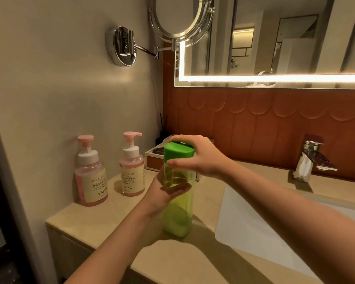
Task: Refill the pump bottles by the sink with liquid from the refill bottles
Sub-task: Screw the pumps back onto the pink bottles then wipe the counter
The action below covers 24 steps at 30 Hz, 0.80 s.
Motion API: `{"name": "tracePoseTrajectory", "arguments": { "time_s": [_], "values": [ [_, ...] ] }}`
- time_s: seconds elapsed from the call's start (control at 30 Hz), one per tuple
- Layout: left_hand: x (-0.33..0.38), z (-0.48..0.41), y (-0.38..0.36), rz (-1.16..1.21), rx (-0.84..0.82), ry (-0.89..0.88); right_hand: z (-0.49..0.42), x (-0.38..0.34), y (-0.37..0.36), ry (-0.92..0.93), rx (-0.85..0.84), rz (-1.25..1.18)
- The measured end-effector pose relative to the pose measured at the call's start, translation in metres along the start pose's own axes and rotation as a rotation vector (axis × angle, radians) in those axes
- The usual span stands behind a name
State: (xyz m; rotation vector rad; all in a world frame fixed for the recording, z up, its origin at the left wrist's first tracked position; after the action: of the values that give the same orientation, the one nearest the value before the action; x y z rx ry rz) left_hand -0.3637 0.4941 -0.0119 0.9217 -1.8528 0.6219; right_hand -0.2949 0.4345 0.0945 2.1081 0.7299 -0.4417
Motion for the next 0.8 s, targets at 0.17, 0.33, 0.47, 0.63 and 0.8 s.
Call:
{"name": "tracePoseTrajectory", "arguments": {
  "time_s": [0.17, 0.33, 0.47, 0.63, 0.8],
  "values": [
    [0.0, -0.001, 0.009, -0.04, 0.142, -0.083, -0.003, -0.003, -0.003, 0.034, 0.119, 0.042],
    [-0.006, -0.019, 0.015, -0.072, 0.23, -0.038, -0.017, 0.014, -0.01, -0.052, 0.123, 0.174],
    [-0.012, -0.042, 0.025, -0.199, 0.236, -0.024, -0.038, 0.031, -0.018, -0.087, -0.034, 0.394],
    [-0.027, -0.067, 0.035, -0.264, 0.243, 0.036, -0.056, 0.045, -0.027, -0.138, -0.07, 0.342],
    [-0.043, -0.084, 0.039, -0.261, 0.273, 0.107, -0.074, 0.058, -0.031, -0.192, -0.043, 0.347]
  ]
}}
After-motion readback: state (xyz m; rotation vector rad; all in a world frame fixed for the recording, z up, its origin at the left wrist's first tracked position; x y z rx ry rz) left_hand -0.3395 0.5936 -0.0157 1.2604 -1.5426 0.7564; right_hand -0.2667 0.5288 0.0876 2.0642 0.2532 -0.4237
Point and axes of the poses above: each hand's wrist, its own z-axis away from the middle knuckle, its own y-axis out of the back of the hand, x = y × z, the point moved 7 cm from there along -z, towards the middle knuckle, and after that the axes turned 9 degrees about x, right-handed, at the moved point
